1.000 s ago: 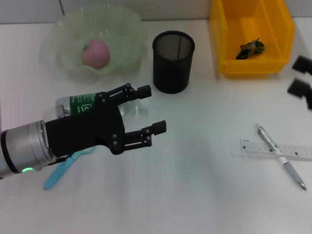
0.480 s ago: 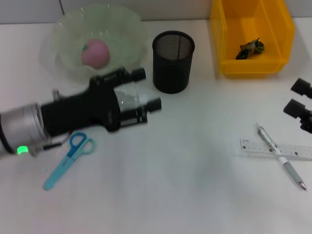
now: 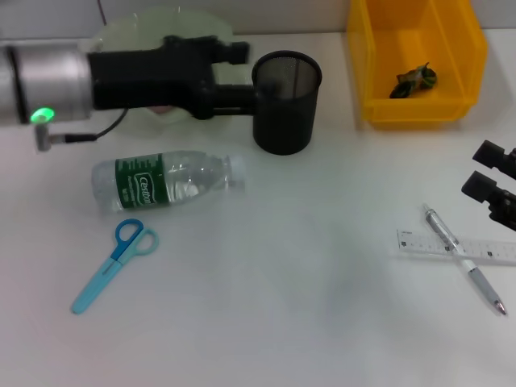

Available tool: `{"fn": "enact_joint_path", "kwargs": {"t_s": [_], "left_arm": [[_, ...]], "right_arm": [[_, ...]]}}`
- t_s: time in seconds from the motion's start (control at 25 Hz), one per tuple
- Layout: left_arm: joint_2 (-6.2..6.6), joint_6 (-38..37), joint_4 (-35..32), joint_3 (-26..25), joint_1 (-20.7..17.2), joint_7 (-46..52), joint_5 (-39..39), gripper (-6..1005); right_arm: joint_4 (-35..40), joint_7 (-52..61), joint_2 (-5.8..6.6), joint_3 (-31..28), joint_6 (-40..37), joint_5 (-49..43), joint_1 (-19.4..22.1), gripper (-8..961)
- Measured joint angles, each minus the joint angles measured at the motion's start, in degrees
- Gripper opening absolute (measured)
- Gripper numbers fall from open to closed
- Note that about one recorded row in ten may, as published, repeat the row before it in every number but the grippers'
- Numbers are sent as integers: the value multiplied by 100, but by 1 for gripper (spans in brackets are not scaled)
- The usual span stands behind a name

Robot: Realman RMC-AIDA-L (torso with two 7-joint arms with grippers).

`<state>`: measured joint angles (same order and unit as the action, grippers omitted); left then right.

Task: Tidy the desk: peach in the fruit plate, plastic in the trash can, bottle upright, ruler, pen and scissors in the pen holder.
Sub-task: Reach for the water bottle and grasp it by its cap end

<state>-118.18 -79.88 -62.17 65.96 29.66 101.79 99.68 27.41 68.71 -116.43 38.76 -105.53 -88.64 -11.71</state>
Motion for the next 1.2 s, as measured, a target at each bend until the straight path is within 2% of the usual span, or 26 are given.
{"fn": "enact_joint_path", "kwargs": {"t_s": [0.16,0.24,0.32,0.36,0.48,0.52,0.72,0.8,1.2], "left_arm": [[-20,-49,-469,225,248,632,843,717],[-42,-53,-920,782,585,1331,1879,716],[-42,-42,-963,902,646,1429,2056,716],[-59,8,-1008,1230,803,1664,2504,716],[-75,88,-996,1421,892,1792,2812,715],[-88,309,-937,1692,987,2006,3211,715],[-90,569,-859,1958,1010,2137,3439,713],[-93,919,-712,2225,1000,2275,3672,713],[-100,1249,-436,2545,1041,2548,4181,710]], "right_arm": [[-162,-9,-3,0,74,-12,10,709],[-188,-13,-3,0,76,-13,12,710],[-206,-19,-3,0,76,-14,24,710],[-213,-22,-6,1,76,-13,43,710],[-215,-24,-17,16,76,-13,61,709],[-223,-24,-24,28,77,-14,65,709],[-368,-34,-23,50,76,-26,45,710],[-421,-35,-13,51,79,-30,28,710],[-472,-33,-30,53,80,-31,-46,709]]}}
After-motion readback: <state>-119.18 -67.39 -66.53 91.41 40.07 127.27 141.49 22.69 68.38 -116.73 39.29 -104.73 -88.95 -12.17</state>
